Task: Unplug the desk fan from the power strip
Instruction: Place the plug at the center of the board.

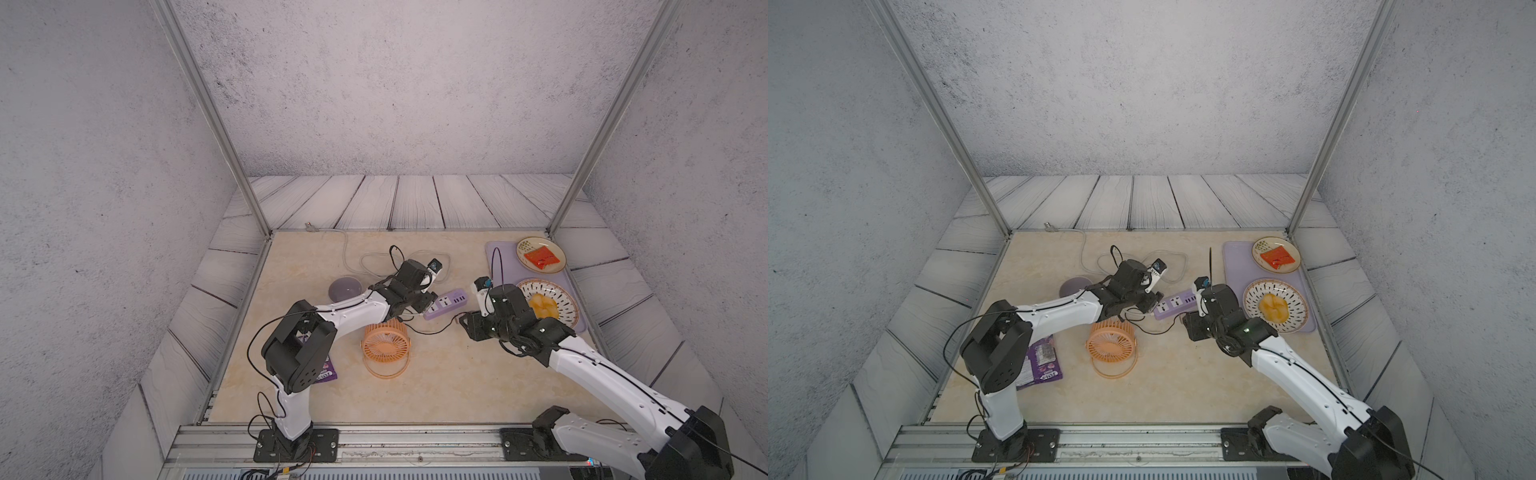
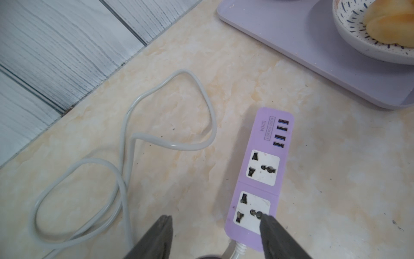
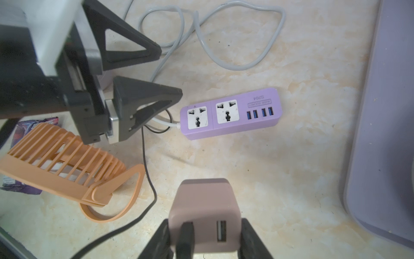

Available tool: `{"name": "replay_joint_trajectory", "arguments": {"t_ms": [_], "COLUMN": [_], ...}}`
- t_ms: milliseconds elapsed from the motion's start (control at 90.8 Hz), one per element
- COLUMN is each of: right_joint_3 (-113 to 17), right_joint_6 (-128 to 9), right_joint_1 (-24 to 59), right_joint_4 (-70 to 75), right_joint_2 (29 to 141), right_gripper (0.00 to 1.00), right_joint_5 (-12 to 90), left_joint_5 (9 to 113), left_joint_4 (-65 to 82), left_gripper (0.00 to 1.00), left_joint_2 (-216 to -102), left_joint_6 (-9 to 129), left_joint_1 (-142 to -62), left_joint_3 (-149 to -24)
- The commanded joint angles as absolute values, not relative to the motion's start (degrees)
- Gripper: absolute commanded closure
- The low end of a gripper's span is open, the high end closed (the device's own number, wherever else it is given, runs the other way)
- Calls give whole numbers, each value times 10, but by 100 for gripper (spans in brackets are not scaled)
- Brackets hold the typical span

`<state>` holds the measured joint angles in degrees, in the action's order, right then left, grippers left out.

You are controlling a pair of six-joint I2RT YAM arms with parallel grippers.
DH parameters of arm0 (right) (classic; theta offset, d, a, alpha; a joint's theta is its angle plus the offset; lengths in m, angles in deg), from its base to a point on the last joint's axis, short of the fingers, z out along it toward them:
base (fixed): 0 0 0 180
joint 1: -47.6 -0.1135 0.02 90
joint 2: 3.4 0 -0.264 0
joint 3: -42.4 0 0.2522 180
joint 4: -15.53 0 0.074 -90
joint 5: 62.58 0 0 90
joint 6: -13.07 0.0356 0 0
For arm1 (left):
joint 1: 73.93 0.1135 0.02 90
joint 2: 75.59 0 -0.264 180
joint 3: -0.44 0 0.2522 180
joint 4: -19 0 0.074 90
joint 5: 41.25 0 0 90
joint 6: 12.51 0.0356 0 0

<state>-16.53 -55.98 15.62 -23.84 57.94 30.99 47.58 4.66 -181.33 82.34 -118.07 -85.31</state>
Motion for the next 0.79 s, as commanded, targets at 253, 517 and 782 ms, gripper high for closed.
{"name": "replay_joint_trajectory", "arguments": {"t_ms": [253,517,782], "right_joint_3": [-208,-210,-191], "right_joint_6": [-533,-499,-473], "right_joint_1": [154,154,154], "right_joint_4": [-290,-323,-328], "right_joint_2": [552,545,538], "right_gripper": [63,63,63], "right_joint_5": [339,358,385], "left_joint_5": [415,364,335], "left_joint_4": [20,-35,-60], "left_gripper": [32,32,32], "left_joint_2": [-1722,-1647,-1554], "left_joint_6": [756,698,628], "left_joint_1": [-1180,-1179,-1178], "left_joint_3": [-823,-788,-710]}}
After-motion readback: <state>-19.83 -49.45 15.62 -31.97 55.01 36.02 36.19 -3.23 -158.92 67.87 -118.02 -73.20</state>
